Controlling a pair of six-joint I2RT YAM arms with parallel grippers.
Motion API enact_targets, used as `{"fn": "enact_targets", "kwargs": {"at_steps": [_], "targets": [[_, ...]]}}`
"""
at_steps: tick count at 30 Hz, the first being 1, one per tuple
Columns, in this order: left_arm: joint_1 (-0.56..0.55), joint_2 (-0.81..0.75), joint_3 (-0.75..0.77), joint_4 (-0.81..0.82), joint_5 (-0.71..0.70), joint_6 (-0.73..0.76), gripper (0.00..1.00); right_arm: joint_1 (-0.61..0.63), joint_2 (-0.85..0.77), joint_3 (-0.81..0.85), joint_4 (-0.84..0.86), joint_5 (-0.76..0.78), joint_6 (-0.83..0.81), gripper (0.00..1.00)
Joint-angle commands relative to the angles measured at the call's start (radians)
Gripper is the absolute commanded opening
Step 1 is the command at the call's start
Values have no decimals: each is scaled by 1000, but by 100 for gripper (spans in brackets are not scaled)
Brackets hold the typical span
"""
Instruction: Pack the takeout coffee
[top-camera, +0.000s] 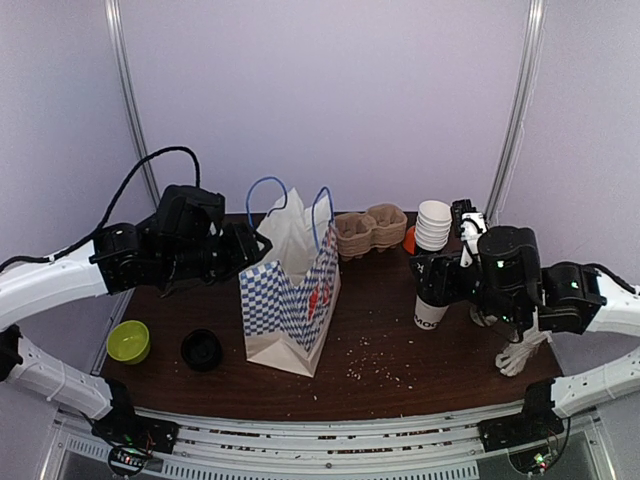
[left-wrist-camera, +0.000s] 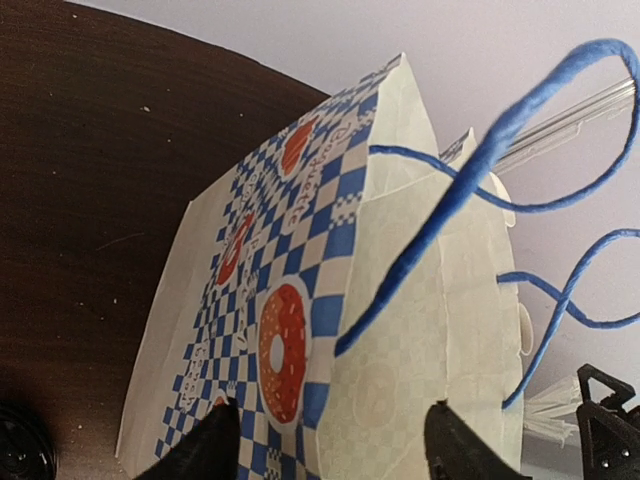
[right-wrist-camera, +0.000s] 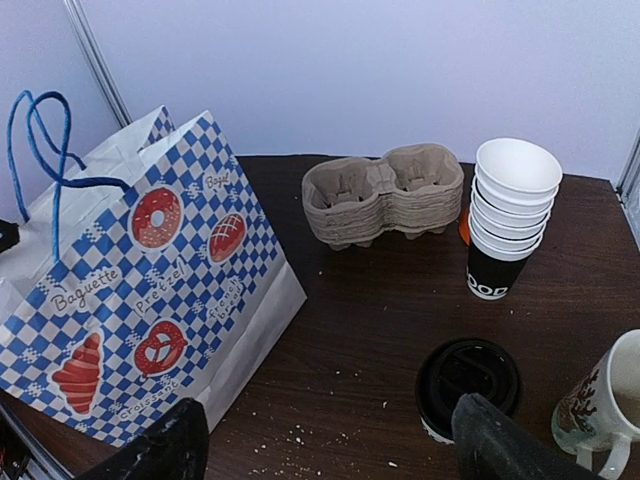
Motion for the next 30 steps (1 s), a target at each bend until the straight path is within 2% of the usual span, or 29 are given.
{"fn": "enact_targets", "kwargs": {"at_steps": [1, 2, 3, 4, 5, 13, 20, 30], "targets": [[0, -49, 3, -12, -16, 61, 73, -64, 40, 85, -164, -64, 19, 90], [0, -57, 4, -15, -16, 78, 79, -81, 53, 102, -206, -76, 26, 93], [0, -66, 4, -18, -16, 90, 89, -101, 67, 118, -228, -89, 29, 96], [0, -73, 4, -20, -16, 108, 96, -121, 79, 131, -270, -104, 33, 97], [0, -79, 4, -24, -17, 124, 98, -141, 92, 144, -295, -124, 33, 98], [0, -153, -15, -61, -97, 245, 98, -335, 242, 195, -405, -333, -10, 100], [0, -277, -91, -67, -193, 337, 98, -482, 350, 217, -404, -442, -54, 100], [0, -358, -176, -47, -213, 379, 98, -551, 480, 295, -458, -515, -101, 100]]}}
